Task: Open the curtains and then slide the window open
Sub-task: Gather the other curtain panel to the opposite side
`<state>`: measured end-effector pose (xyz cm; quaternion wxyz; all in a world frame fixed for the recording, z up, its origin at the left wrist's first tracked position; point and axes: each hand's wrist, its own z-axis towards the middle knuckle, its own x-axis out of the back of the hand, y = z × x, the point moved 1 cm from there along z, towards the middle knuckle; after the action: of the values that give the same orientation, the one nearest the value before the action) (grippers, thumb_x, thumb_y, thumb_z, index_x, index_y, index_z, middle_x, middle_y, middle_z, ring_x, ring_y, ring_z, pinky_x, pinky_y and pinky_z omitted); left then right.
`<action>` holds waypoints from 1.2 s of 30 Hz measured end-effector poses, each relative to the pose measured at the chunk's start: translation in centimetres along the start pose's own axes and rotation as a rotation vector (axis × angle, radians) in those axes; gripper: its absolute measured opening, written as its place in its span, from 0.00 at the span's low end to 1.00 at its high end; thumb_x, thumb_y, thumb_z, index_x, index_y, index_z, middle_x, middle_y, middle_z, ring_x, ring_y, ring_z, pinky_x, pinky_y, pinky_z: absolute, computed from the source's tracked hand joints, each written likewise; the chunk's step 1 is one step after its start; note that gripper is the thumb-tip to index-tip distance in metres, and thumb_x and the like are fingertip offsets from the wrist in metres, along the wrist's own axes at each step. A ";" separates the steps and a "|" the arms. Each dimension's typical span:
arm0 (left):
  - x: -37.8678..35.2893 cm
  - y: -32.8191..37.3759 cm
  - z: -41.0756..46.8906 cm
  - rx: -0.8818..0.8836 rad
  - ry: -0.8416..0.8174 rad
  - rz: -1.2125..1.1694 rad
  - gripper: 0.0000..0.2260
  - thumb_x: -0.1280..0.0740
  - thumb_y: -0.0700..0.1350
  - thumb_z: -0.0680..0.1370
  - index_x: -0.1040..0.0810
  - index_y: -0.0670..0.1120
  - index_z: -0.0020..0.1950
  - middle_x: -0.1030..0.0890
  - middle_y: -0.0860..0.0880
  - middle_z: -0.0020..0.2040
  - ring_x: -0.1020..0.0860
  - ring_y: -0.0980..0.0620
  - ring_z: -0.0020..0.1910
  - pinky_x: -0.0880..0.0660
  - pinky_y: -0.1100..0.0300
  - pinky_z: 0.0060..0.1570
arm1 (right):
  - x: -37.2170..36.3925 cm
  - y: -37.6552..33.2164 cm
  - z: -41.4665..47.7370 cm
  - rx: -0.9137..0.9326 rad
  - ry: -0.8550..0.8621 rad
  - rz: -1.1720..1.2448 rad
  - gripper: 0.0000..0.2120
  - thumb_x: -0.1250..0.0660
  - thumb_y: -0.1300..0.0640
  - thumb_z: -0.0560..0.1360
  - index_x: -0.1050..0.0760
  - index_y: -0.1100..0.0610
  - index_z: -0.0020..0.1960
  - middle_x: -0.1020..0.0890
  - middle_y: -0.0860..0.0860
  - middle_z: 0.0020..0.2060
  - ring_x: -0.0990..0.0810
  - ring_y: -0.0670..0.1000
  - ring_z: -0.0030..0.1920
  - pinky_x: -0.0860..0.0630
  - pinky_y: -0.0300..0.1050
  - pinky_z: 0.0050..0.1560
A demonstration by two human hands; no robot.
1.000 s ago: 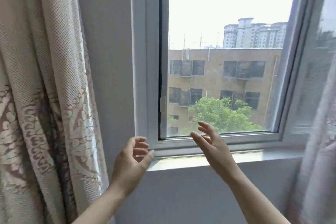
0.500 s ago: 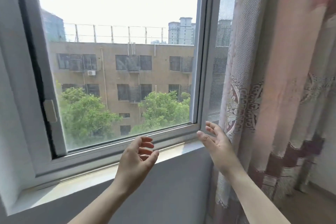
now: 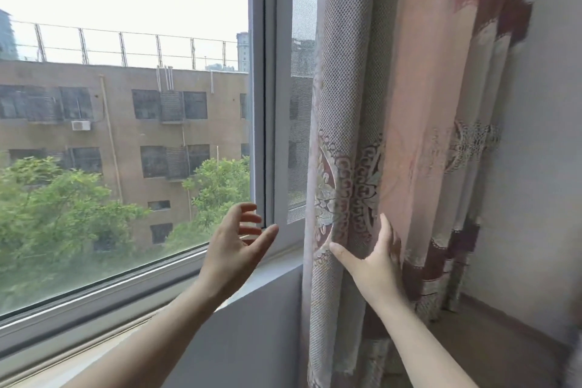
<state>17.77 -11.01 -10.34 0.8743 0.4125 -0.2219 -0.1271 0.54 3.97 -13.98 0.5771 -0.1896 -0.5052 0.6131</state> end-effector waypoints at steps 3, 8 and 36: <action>-2.2 -1.5 4.0 -0.027 -0.022 0.000 0.26 0.27 0.58 0.69 0.29 0.49 0.62 0.21 0.50 0.53 0.21 0.53 0.50 0.21 0.57 0.49 | -2.4 2.0 3.7 -0.053 0.009 -0.062 0.66 0.22 0.39 0.61 0.65 0.53 0.79 0.57 0.60 0.79 0.57 0.59 0.79 0.49 0.60 0.76; -5.9 -3.4 11.1 -0.056 -0.103 0.039 0.40 0.31 0.71 0.61 0.31 0.49 0.66 0.24 0.51 0.60 0.23 0.55 0.54 0.23 0.56 0.53 | -6.2 3.5 9.8 -0.088 0.107 -0.100 0.70 0.23 0.35 0.58 0.71 0.52 0.77 0.59 0.61 0.79 0.60 0.61 0.78 0.52 0.63 0.75; -41.7 3.2 33.0 -0.166 -0.322 -0.114 0.36 0.26 0.63 0.60 0.33 0.57 0.65 0.21 0.57 0.55 0.22 0.54 0.55 0.24 0.55 0.56 | 3.9 21.9 36.1 -0.100 0.217 0.074 0.15 0.34 0.42 0.71 0.31 0.53 0.44 0.27 0.49 0.31 0.28 0.50 0.32 0.32 0.44 0.37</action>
<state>-34.63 -14.05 -1.12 0.8500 0.3252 -0.3238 -0.2589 -41.24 -3.08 -15.90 0.5952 -0.3017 -0.4625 0.5838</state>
